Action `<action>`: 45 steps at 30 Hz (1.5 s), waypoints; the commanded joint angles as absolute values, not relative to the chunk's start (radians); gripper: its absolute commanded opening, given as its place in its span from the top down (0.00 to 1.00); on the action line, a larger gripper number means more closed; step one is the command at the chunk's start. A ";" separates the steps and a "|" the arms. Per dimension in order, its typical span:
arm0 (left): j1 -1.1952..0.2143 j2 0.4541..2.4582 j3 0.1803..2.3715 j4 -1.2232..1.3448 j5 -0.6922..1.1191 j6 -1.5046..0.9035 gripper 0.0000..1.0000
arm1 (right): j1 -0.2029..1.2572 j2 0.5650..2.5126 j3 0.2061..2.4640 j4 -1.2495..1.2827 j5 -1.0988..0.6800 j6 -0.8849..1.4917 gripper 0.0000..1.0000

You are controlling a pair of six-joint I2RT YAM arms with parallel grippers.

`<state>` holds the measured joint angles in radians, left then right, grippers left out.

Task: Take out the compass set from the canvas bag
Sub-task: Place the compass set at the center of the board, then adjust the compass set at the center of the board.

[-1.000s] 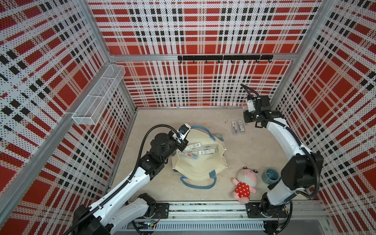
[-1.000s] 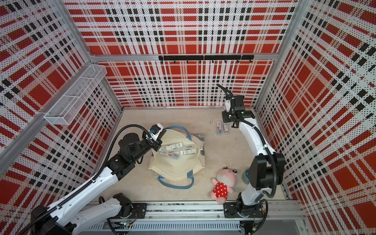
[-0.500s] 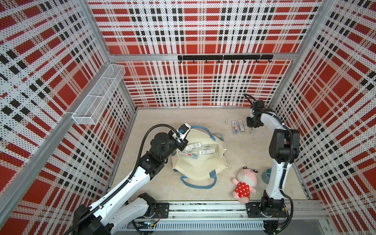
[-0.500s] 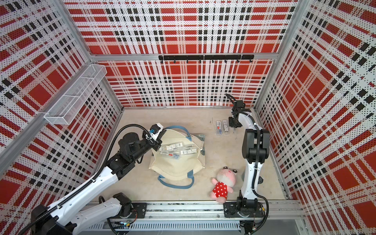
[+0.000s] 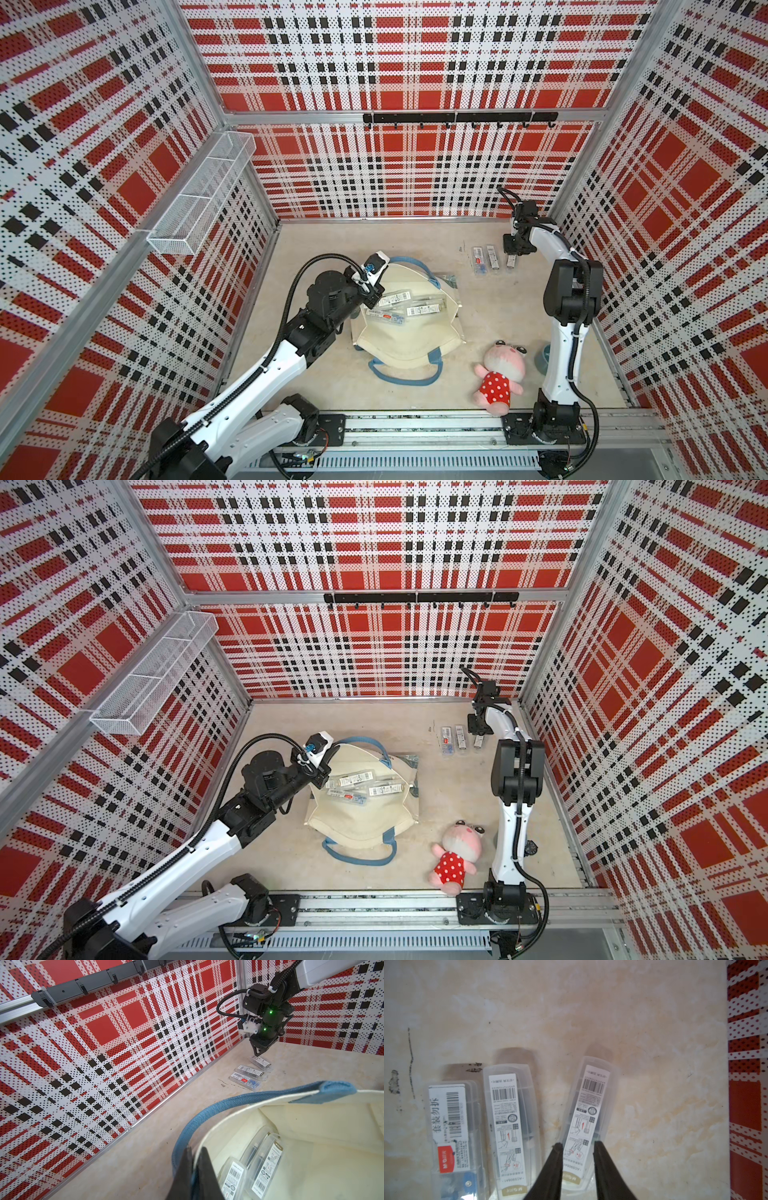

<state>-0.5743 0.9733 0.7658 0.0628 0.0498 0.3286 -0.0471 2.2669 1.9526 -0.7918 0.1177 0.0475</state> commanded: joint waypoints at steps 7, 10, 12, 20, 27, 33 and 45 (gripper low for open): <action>-0.574 0.946 0.791 0.167 0.078 0.316 1.00 | -0.051 2.280 1.949 -0.790 0.114 0.078 0.67; -0.576 0.946 0.791 0.166 0.081 0.316 1.00 | -0.056 2.248 1.912 -0.750 0.110 0.116 0.52; -0.577 0.946 0.790 0.166 0.081 0.316 1.00 | -0.070 2.203 1.848 -0.678 0.087 0.159 0.45; -0.581 0.941 0.782 0.167 0.081 0.318 1.00 | -0.177 2.131 1.665 -0.469 -0.156 0.300 0.34; -0.581 0.936 0.780 0.165 0.086 0.320 1.00 | -0.181 2.196 1.690 -0.451 -0.183 0.310 0.34; -0.586 0.937 0.775 0.166 0.084 0.318 1.00 | -0.181 2.235 1.733 -0.462 -0.204 0.310 0.40; -0.588 0.933 0.776 0.164 0.081 0.318 1.00 | -0.166 2.258 1.750 -0.464 -0.234 0.303 0.45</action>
